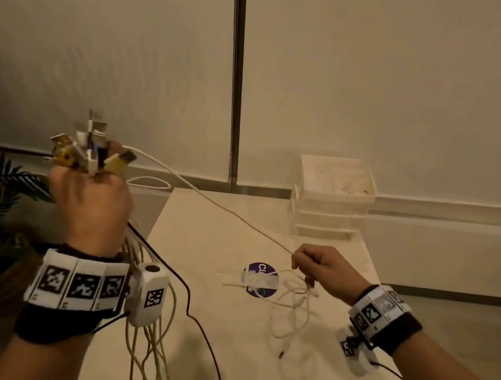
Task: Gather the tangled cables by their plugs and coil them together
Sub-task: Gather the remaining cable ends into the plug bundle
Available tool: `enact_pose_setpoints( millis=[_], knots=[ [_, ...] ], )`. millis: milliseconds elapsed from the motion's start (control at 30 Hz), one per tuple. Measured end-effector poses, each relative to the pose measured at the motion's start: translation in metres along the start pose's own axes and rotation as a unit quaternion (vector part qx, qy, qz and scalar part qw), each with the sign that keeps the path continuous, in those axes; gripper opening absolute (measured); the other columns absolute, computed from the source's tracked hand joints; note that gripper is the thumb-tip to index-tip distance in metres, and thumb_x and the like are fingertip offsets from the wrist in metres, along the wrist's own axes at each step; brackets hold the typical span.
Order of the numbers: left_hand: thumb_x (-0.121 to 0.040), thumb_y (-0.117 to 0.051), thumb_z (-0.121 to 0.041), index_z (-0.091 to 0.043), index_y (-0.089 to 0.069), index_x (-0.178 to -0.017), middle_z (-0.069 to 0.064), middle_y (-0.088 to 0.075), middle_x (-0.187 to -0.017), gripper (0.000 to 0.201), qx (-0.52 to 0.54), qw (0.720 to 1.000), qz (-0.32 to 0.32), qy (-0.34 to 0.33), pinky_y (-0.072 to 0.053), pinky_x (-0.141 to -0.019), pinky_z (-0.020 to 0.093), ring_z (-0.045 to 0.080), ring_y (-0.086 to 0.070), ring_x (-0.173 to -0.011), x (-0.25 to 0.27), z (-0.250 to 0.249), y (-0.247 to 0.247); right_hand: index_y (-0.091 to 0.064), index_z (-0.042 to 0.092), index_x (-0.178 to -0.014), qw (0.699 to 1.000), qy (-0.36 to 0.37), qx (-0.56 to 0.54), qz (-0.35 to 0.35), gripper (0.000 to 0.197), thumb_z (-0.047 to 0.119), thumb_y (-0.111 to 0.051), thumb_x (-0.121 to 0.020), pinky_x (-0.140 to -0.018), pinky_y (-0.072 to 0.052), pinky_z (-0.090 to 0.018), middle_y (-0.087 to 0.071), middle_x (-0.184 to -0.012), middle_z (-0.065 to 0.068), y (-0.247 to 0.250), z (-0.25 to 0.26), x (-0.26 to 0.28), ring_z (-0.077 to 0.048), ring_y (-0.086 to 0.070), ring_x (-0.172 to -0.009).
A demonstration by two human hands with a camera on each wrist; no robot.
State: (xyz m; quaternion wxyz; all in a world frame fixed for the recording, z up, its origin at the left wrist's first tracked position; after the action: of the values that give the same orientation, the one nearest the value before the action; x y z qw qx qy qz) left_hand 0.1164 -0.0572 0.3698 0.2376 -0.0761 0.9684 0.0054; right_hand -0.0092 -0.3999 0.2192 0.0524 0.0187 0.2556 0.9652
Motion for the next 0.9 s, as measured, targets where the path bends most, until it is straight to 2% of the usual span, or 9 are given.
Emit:
enact_pose_setpoints(
  millis=[100,200,267,333,400,533,700,800,900],
  knots=[
    [-0.085,-0.059,-0.035,-0.031,-0.063,-0.072,-0.013,-0.066,-0.067,0.014,-0.086,0.996,0.003,-0.033,-0.049,-0.058,0.035,0.006,-0.064,-0.069,0.017,-0.021,-0.011,-0.061,0.008,-0.074,0.997,-0.028,-0.059,-0.045,0.028,0.010,-0.048,-0.099,-0.054,-0.036,-0.031,-0.035,-0.063,-0.011,0.003,-0.008,0.000,-0.023,-0.033,-0.059],
    [-0.095,-0.059,-0.014,-0.013,-0.067,-0.106,0.008,-0.070,-0.092,0.014,-0.154,0.981,0.064,-0.098,-0.051,-0.068,0.033,0.027,-0.069,-0.086,0.035,-0.042,-0.041,-0.062,0.010,-0.073,0.996,-0.016,-0.057,-0.065,0.029,0.014,-0.049,-0.098,-0.055,-0.032,-0.032,-0.036,-0.061,-0.008,0.010,0.008,-0.005,-0.020,-0.032,-0.059],
    [-0.094,-0.055,-0.010,-0.015,-0.049,-0.141,-0.002,-0.069,-0.107,0.048,-0.130,0.978,0.104,-0.127,-0.051,-0.082,0.030,0.013,-0.066,-0.094,0.048,-0.052,-0.060,-0.064,0.014,-0.072,0.998,-0.003,-0.006,-0.067,0.029,0.020,-0.051,-0.097,-0.056,-0.033,-0.033,-0.040,-0.056,0.003,0.016,0.022,-0.007,-0.016,-0.036,-0.056],
    [-0.093,-0.053,-0.018,-0.025,-0.035,-0.150,-0.029,-0.062,-0.107,0.060,-0.122,0.969,0.135,-0.169,-0.047,-0.091,0.019,-0.005,-0.062,-0.094,0.061,-0.061,-0.076,-0.067,0.018,-0.071,0.996,0.003,0.030,-0.082,0.029,0.025,-0.053,-0.095,-0.055,-0.035,-0.031,-0.042,-0.053,0.008,0.024,0.033,-0.006,-0.012,-0.038,-0.052],
    [-0.094,-0.052,-0.013,-0.034,-0.050,-0.138,-0.041,-0.057,-0.101,0.048,-0.129,0.959,0.172,-0.186,-0.045,-0.086,0.008,-0.013,-0.060,-0.093,0.069,-0.064,-0.093,-0.069,0.018,-0.074,0.994,0.005,0.047,-0.098,0.028,0.028,-0.054,-0.095,-0.052,-0.036,-0.021,-0.046,-0.054,0.007,0.032,0.044,-0.004,-0.006,-0.039,-0.048],
    [-0.089,-0.056,0.003,-0.038,-0.062,-0.083,-0.022,-0.063,-0.075,0.042,-0.162,0.927,0.315,-0.122,-0.041,-0.061,0.005,-0.007,-0.060,-0.074,0.091,-0.048,-0.138,-0.073,0.020,-0.077,0.988,0.039,0.118,-0.093,0.028,0.034,-0.055,-0.095,-0.060,-0.046,-0.026,-0.066,-0.068,-0.004,0.044,0.081,0.000,-0.011,-0.054,-0.058],
    [-0.084,-0.051,0.005,-0.025,-0.062,-0.080,-0.010,-0.064,-0.071,0.033,-0.197,0.905,0.360,-0.115,-0.042,-0.061,0.027,0.012,-0.058,-0.070,0.113,-0.038,-0.169,-0.070,0.029,-0.074,0.979,0.104,0.168,-0.059,0.022,0.033,-0.058,-0.092,-0.063,-0.048,-0.027,-0.065,-0.066,0.005,0.042,0.125,0.002,-0.008,-0.058,-0.062],
    [-0.083,-0.050,0.005,-0.014,-0.067,-0.083,-0.002,-0.068,-0.074,0.026,-0.205,0.908,0.346,-0.115,-0.046,-0.065,0.033,0.019,-0.059,-0.070,0.109,-0.035,-0.167,-0.073,0.026,-0.079,0.980,0.119,0.151,-0.051,0.016,0.030,-0.062,-0.090,-0.059,-0.045,-0.016,-0.064,-0.062,0.017,0.036,0.128,0.006,-0.001,-0.058,-0.061],
    [-0.084,-0.049,0.002,-0.019,-0.061,-0.074,-0.004,-0.063,-0.069,0.026,-0.228,0.887,0.390,-0.098,-0.048,-0.066,0.040,0.023,-0.055,-0.071,0.113,-0.024,-0.170,-0.074,0.023,-0.080,0.981,0.134,0.117,-0.074,0.015,0.026,-0.063,-0.090,-0.058,-0.042,-0.013,-0.062,-0.060,0.016,0.040,0.121,0.007,0.001,-0.055,-0.058]
  ],
)
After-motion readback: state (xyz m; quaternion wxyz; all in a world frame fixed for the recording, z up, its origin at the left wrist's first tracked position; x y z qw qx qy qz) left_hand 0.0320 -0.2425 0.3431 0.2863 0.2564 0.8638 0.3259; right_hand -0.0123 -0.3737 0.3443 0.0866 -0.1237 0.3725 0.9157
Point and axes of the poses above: each hand's wrist, its own x-axis away from the middle knuckle, its own y-axis out of the back of the hand, z = x × y, the point moved 10 cm from there along -x, towards the middle knuckle
